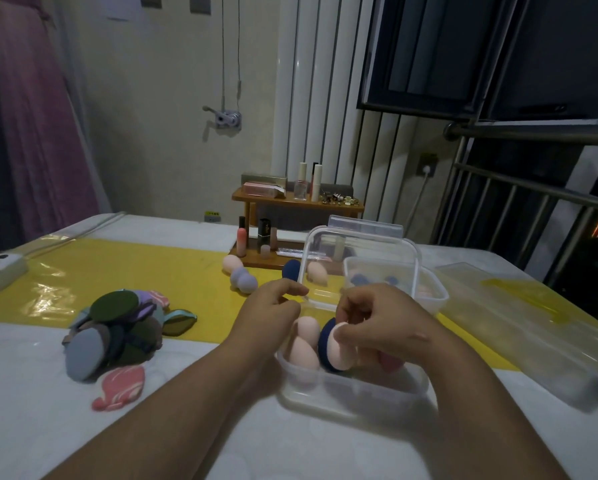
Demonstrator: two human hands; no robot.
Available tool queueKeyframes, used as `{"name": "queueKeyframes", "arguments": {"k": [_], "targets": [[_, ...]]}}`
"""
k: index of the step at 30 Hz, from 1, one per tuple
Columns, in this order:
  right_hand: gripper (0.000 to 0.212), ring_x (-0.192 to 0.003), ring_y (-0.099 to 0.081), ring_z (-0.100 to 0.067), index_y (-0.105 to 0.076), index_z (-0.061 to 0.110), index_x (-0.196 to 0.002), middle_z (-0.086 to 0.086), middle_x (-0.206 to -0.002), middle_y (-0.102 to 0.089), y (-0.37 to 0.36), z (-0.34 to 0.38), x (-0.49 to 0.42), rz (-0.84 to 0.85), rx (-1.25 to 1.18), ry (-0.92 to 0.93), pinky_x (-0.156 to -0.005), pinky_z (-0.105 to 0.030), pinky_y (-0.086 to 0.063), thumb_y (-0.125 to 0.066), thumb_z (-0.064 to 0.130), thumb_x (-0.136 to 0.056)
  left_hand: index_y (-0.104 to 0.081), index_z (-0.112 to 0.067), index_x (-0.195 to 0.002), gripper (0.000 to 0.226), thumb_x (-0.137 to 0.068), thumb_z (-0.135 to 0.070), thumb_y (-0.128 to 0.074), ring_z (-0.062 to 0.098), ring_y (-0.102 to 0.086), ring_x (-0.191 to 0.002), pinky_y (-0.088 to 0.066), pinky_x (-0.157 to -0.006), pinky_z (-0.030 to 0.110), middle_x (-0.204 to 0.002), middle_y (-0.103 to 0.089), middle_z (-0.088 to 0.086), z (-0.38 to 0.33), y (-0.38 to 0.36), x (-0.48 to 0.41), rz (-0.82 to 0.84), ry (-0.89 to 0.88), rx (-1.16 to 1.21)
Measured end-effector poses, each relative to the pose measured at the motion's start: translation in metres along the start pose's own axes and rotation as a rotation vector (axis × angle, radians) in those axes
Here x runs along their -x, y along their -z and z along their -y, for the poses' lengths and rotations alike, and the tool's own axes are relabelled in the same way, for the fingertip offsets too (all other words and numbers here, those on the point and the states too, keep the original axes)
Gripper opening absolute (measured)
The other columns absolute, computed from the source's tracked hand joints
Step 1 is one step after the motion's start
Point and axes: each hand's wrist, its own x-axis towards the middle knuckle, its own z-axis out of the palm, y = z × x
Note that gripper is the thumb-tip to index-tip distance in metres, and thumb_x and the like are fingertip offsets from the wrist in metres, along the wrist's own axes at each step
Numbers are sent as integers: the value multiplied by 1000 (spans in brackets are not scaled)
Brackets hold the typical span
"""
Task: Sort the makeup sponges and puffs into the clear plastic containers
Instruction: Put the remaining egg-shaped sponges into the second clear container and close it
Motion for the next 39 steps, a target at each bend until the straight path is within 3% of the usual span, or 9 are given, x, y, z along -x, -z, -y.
{"name": "queueKeyframes", "arguments": {"k": [2,7,12,18,27,34,39], "targets": [[9,-55,-57,-15,-67,27,-75,4,-68,-62,0,3,3,56,1,-31,-49,-36,-53,-74,24,-72,-65,-38,-92,32,-75,-17,-49,7,-62,-93,-48,-75,28,-98,-64,-17,-1,-1,1,-10,4,0],[20,-58,-58,-17,-61,29,-78,-2,-77,-69,-3,3,1,88,47,-77,-49,-37,-55,-78,25,-68,-68,-32,-98,35,-84,-4,-51,16,-61,-88,-50,-81,39,-89,-63,-10,-2,-1,2,-35,36,11],[19,-57,-57,-16,-63,25,-74,-3,-77,-70,-5,4,2,107,129,-84,-47,-27,-50,-81,27,-67,-68,-31,-98,35,-85,-4,-51,21,-62,-88,-51,-83,44,-85,-64,-6,-2,-2,4,-42,51,17],[16,-66,-57,-5,-69,29,-81,9,-80,-67,-9,12,3,110,275,-62,-48,-20,-42,-82,33,-74,-69,-29,-100,34,-85,-4,-52,19,-61,-85,-51,-80,41,-86,-63,-9,-3,-2,4,-41,47,4],[14,-58,-57,-3,-71,29,-87,11,-79,-67,-5,10,3,80,194,-44,-42,-12,-39,-79,28,-76,-68,-28,-100,33,-85,-3,-53,19,-62,-86,-48,-76,36,-85,-63,-10,-4,0,4,-34,30,-26],[15,-70,-60,-8,-70,30,-88,11,-85,-65,-3,12,4,102,179,-59,-53,-22,-55,-79,34,-77,-67,-34,-94,29,-76,-17,-52,19,-62,-86,-51,-80,43,-86,-64,-9,-5,0,5,-27,42,-1],[5,-66,-59,-6,-73,29,-83,10,-82,-67,-4,12,5,125,189,-57,-47,-17,-46,-77,30,-80,-66,-35,-94,33,-84,-6,-53,19,-63,-89,-52,-84,44,-90,-65,-8,-4,0,4,-21,37,-30]]}}
